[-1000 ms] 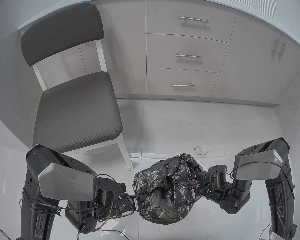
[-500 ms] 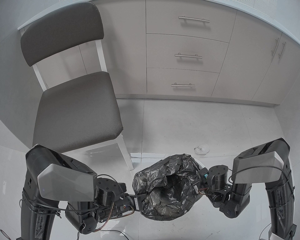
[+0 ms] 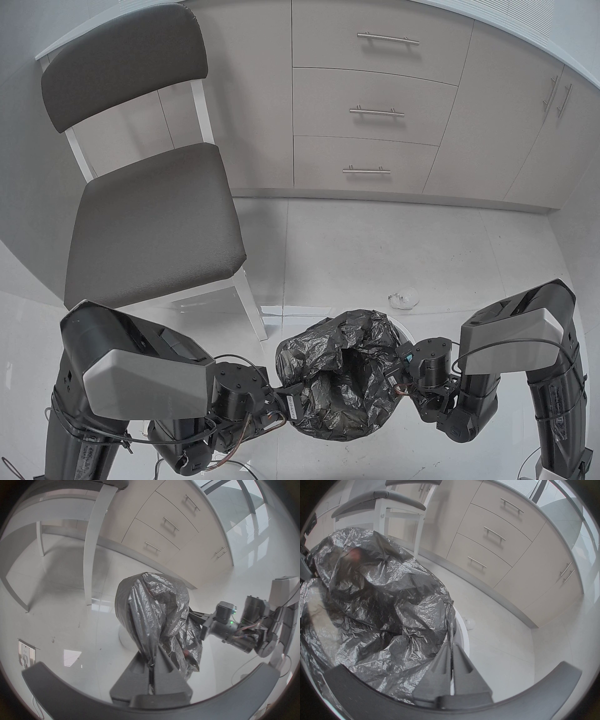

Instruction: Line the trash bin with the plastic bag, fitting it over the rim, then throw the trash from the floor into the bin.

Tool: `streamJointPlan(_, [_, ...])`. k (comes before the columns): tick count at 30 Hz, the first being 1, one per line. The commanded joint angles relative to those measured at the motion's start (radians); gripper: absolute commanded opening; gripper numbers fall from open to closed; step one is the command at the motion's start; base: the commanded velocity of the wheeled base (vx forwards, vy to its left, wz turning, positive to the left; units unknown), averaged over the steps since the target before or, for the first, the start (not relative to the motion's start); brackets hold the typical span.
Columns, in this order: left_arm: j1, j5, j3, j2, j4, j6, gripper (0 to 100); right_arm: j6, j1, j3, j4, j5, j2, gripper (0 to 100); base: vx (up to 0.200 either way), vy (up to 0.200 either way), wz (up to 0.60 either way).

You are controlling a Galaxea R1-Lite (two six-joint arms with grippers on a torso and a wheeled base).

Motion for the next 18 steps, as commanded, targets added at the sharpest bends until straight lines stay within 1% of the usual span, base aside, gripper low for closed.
streamJointPlan(1, [-0.044,0.075,-0.072,0.044,0.042,0.026,0,0.001,-0.009,0.042,-0.002,-0.006,-0.034,0,0.0,0.0,0.0])
streamJointPlan(3, [-0.047,0.078,-0.098,0.052,0.061,0.043,0,0.001,-0.009,0.064,-0.004,-0.014,-0.056,0,0.0,0.0,0.0])
streamJointPlan(11, [-0.062,0.081,-0.172,0.064,0.131,0.046,0,-0.004,-0.008,0.127,-0.002,-0.049,-0.109,0,0.0,0.0,0.0])
streamJointPlan(14, [-0.062,0.108,-0.197,0.064,0.157,0.046,0,-0.012,-0.003,0.125,-0.002,-0.087,-0.106,0,0.0,0.0,0.0])
streamJointPlan(18, [-0.062,0.133,-0.239,0.064,0.225,0.063,0,-0.019,-0.006,0.121,-0.002,-0.093,-0.099,0,0.0,0.0,0.0])
